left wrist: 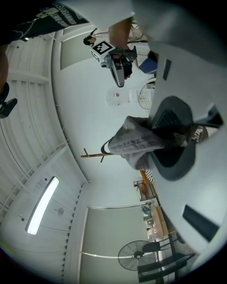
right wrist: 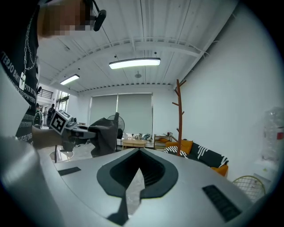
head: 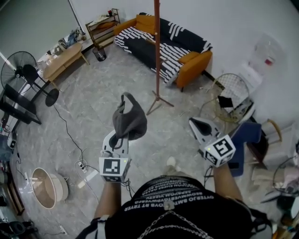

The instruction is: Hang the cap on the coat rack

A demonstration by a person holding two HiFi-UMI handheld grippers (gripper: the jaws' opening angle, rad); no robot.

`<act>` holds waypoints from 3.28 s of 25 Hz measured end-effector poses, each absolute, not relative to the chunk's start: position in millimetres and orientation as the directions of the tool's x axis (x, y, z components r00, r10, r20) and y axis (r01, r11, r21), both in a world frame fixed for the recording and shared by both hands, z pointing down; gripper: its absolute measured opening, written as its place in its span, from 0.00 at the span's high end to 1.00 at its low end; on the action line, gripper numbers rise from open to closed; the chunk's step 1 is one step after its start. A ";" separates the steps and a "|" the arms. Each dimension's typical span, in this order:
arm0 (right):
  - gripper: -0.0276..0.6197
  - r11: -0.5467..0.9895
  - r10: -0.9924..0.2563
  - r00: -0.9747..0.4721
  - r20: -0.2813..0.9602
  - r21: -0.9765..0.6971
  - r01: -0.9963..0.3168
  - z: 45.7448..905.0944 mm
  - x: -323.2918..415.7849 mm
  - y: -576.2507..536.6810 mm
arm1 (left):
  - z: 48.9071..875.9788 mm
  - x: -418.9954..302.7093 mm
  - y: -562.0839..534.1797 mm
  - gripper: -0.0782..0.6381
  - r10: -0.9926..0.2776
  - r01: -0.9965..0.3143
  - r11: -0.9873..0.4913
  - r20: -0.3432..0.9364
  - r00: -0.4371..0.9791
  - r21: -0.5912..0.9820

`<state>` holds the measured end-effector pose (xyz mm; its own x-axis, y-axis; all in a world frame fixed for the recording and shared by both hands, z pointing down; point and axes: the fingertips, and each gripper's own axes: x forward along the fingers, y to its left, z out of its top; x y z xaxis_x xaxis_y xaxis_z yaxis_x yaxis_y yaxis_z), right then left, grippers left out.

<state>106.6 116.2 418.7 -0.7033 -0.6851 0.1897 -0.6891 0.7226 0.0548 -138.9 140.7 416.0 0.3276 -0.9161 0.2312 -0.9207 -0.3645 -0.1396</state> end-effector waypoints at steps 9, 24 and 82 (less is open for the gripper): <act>0.97 0.749 -0.657 -0.728 0.194 0.055 -0.661 415.1 100.2 58.9 | 415.8 -135.7 82.6 0.86 -0.925 -0.932 -0.338 0.227 0.304 -0.128; 0.97 0.745 -0.659 -0.728 0.189 0.035 -0.666 409.3 138.1 -8.2 | 401.1 -101.6 13.0 0.86 -0.924 -0.928 -0.347 0.220 0.312 -0.139; 0.97 0.765 -0.636 -0.754 0.164 -0.002 -0.645 427.9 91.2 -156.2 | 419.8 -138.9 -108.3 0.86 -0.925 -0.928 -0.328 0.259 0.278 -0.175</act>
